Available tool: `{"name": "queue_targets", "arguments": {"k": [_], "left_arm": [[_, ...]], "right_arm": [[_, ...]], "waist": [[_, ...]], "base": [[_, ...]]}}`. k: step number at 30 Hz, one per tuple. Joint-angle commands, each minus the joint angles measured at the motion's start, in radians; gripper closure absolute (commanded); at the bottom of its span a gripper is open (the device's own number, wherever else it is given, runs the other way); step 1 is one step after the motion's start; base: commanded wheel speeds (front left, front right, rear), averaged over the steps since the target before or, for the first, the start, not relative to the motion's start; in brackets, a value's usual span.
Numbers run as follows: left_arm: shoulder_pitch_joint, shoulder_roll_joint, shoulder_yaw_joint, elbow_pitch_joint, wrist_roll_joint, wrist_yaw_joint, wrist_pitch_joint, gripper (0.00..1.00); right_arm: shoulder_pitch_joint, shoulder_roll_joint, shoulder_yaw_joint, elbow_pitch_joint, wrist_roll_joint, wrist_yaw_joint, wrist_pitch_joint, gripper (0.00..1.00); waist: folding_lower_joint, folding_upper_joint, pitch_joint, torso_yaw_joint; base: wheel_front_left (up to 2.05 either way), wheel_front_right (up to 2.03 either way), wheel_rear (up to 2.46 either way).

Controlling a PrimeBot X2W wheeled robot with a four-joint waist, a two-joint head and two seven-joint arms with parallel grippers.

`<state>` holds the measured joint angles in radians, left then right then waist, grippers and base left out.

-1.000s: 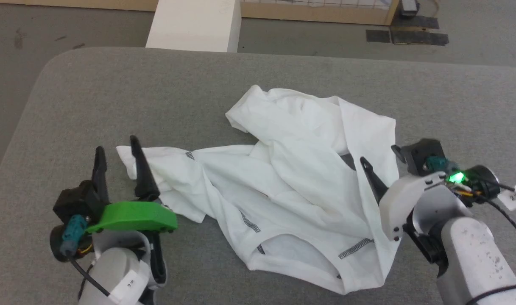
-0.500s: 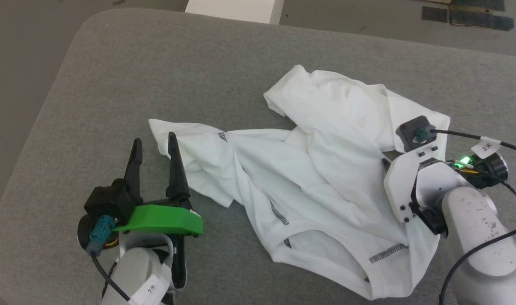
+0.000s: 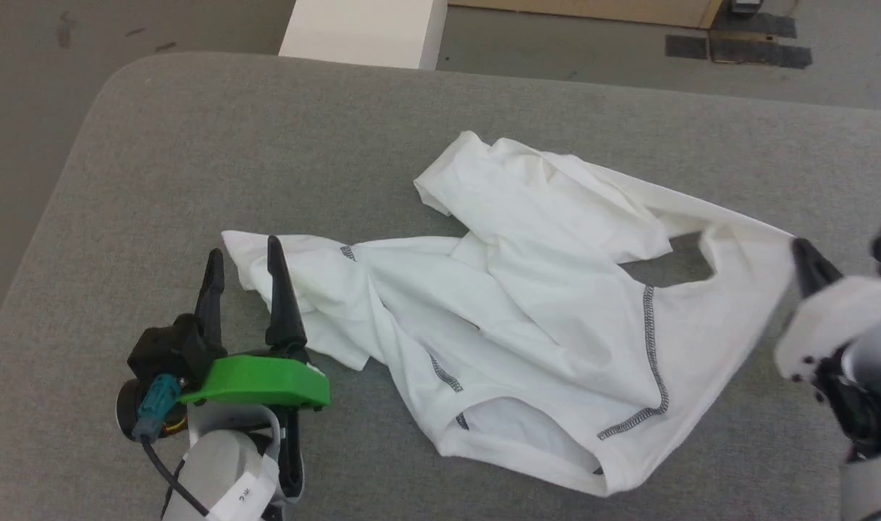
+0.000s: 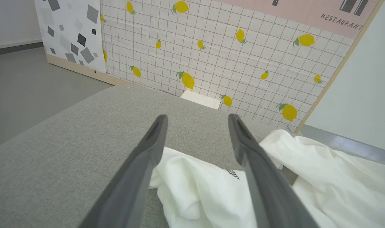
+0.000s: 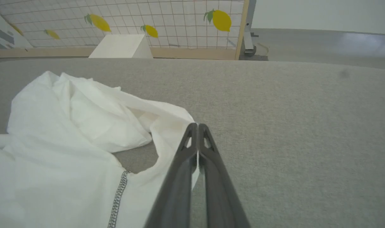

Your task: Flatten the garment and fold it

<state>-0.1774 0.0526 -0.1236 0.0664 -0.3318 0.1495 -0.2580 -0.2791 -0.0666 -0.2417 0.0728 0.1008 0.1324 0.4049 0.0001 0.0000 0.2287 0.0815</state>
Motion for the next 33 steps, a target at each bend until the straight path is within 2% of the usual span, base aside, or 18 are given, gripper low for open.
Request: {"name": "queue_targets", "arguments": {"k": [1,6,10,11,12,14,18,20,25,33], "left_arm": [[0.02,-0.002,0.007,0.004,0.013,-0.008,-0.004,0.0],[0.03,-0.002,0.011,0.017,0.022,-0.027,-0.004,0.0],[0.032,-0.002,0.01,0.026,0.027,-0.035,-0.004,0.0],[0.033,-0.002,0.009,0.029,0.029,-0.037,-0.004,0.0],[0.034,-0.002,0.007,0.034,0.031,-0.04,-0.004,0.0],[0.035,-0.002,-0.002,0.045,0.035,-0.047,-0.004,0.0],[0.034,-0.002,-0.053,0.092,0.034,-0.069,0.0,0.0],[0.029,-0.002,-0.089,0.126,0.021,-0.08,0.039,0.0],[0.003,-0.002,-0.178,0.168,-0.042,-0.088,0.214,0.0],[-0.058,-0.002,-0.24,0.2,-0.075,-0.035,0.439,0.0]], "right_arm": [[0.038,0.007,-0.065,-0.017,0.015,-0.002,-0.014,1.0],[0.143,0.016,-0.299,0.008,0.02,-0.002,-0.017,1.0],[0.195,0.016,-0.377,0.068,0.01,-0.002,-0.015,1.0],[0.201,0.016,-0.378,0.07,0.01,-0.002,-0.026,0.62],[0.205,0.016,-0.379,0.069,0.016,-0.002,-0.047,0.0],[0.216,0.016,-0.358,0.056,0.023,-0.002,-0.097,0.0],[0.255,0.016,-0.24,-0.017,0.012,-0.002,-0.234,0.0],[0.276,0.016,-0.188,-0.044,0.019,-0.002,-0.271,0.0],[0.308,0.016,-0.106,-0.088,0.038,-0.002,-0.292,0.0],[0.309,0.016,-0.034,-0.111,0.067,-0.002,-0.275,0.0]], "waist": [[-0.0001,0.0,-0.038,-0.041],[-0.0001,0.0,-0.053,-0.065],[-0.0001,0.0,-0.056,-0.074],[-0.0001,0.0,-0.057,-0.076],[-0.0001,0.0,-0.058,-0.078],[-0.0001,0.0,-0.061,-0.079],[-0.0001,0.0,-0.069,-0.077],[-0.0001,0.0,-0.072,-0.075],[-0.0001,0.0,-0.077,-0.067],[-0.0001,0.0,-0.066,-0.072]], "base": [[0.0,0.0,0.0],[0.0,0.0,0.0],[0.0,0.0,0.0],[0.0,0.0,0.0],[0.0,0.0,0.0],[0.0,0.0,0.0],[0.0,0.0,0.0],[0.0,0.0,0.0],[0.0,0.0,0.0],[0.0,0.0,0.0]]}}
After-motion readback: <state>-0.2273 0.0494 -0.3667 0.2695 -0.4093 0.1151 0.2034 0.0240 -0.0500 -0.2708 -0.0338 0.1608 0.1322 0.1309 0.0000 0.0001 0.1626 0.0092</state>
